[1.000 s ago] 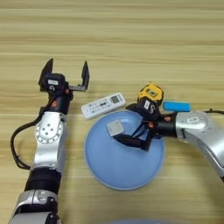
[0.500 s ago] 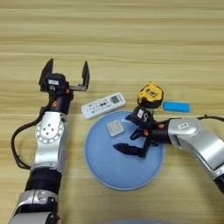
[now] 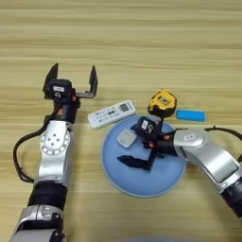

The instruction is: Move the objects on the table

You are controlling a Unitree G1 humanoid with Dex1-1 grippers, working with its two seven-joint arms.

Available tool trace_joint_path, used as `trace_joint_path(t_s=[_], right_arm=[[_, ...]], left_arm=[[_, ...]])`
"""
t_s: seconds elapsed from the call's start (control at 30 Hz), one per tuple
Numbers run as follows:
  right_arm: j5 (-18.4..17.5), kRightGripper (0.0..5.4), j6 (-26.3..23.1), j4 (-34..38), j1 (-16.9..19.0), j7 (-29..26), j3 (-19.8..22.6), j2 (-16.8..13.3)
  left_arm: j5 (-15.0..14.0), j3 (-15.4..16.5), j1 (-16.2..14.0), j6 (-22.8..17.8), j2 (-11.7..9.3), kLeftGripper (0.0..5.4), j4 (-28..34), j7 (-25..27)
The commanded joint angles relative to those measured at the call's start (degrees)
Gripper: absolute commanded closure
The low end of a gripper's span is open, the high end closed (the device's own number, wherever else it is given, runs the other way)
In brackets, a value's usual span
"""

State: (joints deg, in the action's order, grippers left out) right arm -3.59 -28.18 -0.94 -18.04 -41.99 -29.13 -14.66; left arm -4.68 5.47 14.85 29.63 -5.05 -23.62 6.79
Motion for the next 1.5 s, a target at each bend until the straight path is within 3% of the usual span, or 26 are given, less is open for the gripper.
trace_joint_path(t_s=[0.03,0.17,1.03,1.5], right_arm=[[0.8,0.0,-0.5,0.2,-0.3,0.0,-0.6,0.3],[1.1,0.0,-0.5,1.7,-0.1,-0.5,-1.3,0.1],[3.6,2.94,0.8,3.1,0.4,-0.5,-0.4,-3.0],[4.3,2.94,1.6,2.3,0.2,-0.6,-0.1,-2.7]], left_arm=[[0.5,-0.2,0.8,0.2,0.4,0.03,-0.6,-0.4],[0.5,-0.2,0.8,0.2,0.3,0.03,-0.6,-0.4],[0.2,-0.1,1.4,0.5,0.2,0.0,-1.5,-0.3],[0.1,0.0,1.7,0.9,0.1,0.0,-2.3,-0.1]])
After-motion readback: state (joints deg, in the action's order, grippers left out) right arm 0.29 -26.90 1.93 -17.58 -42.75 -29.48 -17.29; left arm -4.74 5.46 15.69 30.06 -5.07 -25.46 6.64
